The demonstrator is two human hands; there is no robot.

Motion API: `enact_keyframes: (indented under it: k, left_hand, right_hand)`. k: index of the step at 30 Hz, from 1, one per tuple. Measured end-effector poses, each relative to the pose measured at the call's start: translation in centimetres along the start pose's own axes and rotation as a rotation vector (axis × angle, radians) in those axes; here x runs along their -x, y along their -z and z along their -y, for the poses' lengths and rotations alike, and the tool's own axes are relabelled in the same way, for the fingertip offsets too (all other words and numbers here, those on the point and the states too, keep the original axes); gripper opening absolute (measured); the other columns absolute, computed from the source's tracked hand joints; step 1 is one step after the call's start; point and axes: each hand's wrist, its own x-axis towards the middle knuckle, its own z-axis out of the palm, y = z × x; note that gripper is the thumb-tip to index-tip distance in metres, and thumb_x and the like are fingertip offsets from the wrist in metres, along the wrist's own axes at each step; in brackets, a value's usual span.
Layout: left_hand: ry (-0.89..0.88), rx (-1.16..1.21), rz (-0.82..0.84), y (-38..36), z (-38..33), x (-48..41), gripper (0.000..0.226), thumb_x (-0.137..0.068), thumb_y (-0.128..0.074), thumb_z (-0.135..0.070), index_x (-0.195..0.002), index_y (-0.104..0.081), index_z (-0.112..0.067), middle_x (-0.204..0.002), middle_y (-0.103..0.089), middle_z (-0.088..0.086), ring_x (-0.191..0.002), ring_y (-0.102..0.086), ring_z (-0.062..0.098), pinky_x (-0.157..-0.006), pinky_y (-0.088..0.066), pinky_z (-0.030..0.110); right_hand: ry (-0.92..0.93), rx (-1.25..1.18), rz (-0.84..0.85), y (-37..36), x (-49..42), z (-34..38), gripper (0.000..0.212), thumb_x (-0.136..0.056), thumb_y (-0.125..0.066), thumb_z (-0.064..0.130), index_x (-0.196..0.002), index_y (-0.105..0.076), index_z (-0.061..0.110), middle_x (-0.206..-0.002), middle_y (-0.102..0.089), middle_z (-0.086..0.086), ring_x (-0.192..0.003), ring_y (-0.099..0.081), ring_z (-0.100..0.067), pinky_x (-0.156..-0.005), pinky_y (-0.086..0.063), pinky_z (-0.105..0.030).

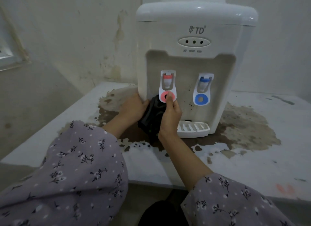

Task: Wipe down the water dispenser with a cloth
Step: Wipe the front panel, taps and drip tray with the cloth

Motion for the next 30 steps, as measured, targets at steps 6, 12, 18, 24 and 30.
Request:
enact_keyframes:
  k: [6,12,18,24,30]
  left_hand:
    - [0.026,-0.119,0.030,0.9,1.1,0.5,0.040,-0.094,-0.042,-0.047,-0.112,-0.049,-0.012,-0.100,-0.060,0.005,-0.086,-0.057,0.022,-0.073,-0.044,0.033]
    - [-0.285,0.286,-0.244,2.2,2.0,-0.3,0.038,-0.092,-0.053,-0.018,-0.129,-0.043,-0.019,-0.123,-0.050,0.006,-0.102,-0.054,0.018,-0.086,-0.049,0.031]
    - [-0.471,0.374,-0.463,2.7,-0.8,-0.7,0.035,-0.095,-0.044,-0.008,-0.131,-0.049,-0.009,-0.126,-0.050,0.007,-0.113,-0.046,0.010,-0.093,-0.034,0.004]
    - [-0.424,0.548,-0.435,1.9,-0.5,-0.8,0.037,-0.097,-0.039,-0.004,-0.132,-0.050,-0.011,-0.127,-0.049,0.000,-0.115,-0.046,-0.001,-0.100,-0.038,0.013]
    - [-0.434,0.588,-0.362,1.0,0.4,-0.9,0.036,-0.100,-0.038,-0.013,-0.136,-0.044,-0.016,-0.133,-0.044,-0.006,-0.121,-0.039,-0.011,-0.104,-0.031,0.012]
  right_hand:
    - [0.275,0.340,0.212,-0.5,3.0,-2.7,0.047,-0.096,-0.051,0.018,-0.141,-0.038,0.020,-0.137,-0.039,0.011,-0.122,-0.035,0.007,-0.098,-0.023,0.001]
    - [0.594,0.547,0.284,-3.3,2.6,-1.6,0.060,-0.097,-0.041,0.024,-0.147,-0.007,0.025,-0.153,-0.018,0.002,-0.131,0.000,0.018,-0.106,-0.005,-0.007]
    - [0.555,0.335,0.267,-6.1,-0.3,2.5,0.059,-0.100,-0.039,0.028,-0.149,-0.012,0.013,-0.155,-0.019,-0.005,-0.135,-0.013,0.004,-0.113,-0.017,-0.018]
    - [0.291,0.131,0.337,-6.4,-0.9,2.7,0.052,-0.100,-0.031,0.037,-0.148,-0.013,0.023,-0.156,-0.016,0.000,-0.136,-0.021,-0.001,-0.109,-0.028,-0.023]
    - [0.304,0.254,0.455,-3.2,-1.1,-0.6,0.064,-0.091,-0.028,0.048,-0.148,-0.012,0.024,-0.148,-0.018,0.017,-0.129,-0.018,0.012,-0.102,-0.022,-0.003]
